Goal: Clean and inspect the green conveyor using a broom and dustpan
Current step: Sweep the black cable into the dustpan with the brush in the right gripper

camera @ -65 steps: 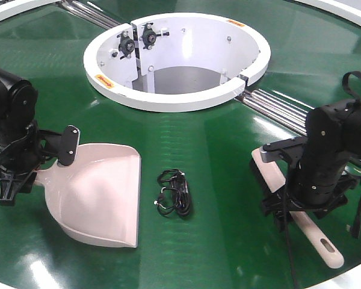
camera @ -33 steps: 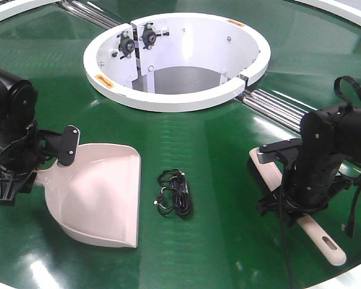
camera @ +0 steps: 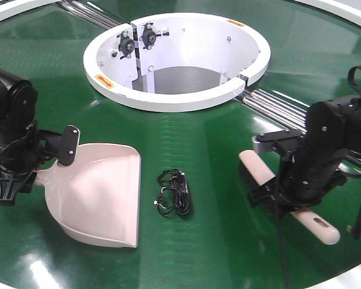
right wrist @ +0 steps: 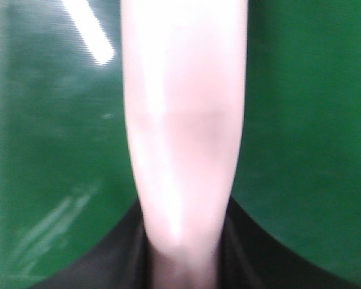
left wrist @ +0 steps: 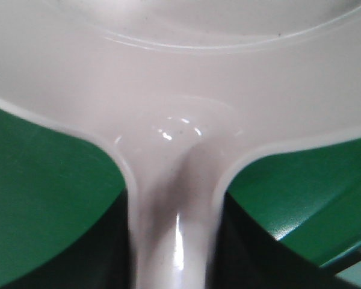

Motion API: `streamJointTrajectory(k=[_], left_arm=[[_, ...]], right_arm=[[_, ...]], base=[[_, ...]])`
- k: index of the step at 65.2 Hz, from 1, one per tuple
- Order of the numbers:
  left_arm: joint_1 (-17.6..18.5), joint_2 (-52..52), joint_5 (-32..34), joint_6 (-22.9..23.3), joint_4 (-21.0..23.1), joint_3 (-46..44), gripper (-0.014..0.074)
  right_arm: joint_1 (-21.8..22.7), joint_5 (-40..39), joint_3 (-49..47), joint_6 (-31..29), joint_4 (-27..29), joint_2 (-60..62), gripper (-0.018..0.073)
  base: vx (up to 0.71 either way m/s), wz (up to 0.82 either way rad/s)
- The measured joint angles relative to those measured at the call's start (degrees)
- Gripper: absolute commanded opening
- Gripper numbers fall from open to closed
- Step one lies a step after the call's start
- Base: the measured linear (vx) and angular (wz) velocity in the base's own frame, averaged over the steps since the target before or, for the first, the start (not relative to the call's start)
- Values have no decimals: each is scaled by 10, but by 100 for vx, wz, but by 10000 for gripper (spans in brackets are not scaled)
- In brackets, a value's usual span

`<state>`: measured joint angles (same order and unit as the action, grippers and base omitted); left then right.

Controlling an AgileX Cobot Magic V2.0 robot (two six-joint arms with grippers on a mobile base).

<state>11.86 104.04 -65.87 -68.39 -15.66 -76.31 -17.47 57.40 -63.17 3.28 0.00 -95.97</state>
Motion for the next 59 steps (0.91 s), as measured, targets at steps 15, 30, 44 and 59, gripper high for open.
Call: streamJointTrajectory(k=[15, 30, 44, 59], left_arm=[[0, 0, 0, 0, 0, 0, -6], [0, 0, 0, 0, 0, 0, -6], [0, 0, 0, 0, 0, 0, -6], [0, 0, 0, 0, 0, 0, -6]], right_arm=[[-58, 29, -56, 17, 22, -39, -6], [-80, 70, -111, 52, 20, -89, -4], [-106, 95, -150, 60, 18, -128, -4], [-165, 122, -223, 61, 18, -175, -4]], base=[[0, 0], [0, 0], [0, 0], [0, 0]])
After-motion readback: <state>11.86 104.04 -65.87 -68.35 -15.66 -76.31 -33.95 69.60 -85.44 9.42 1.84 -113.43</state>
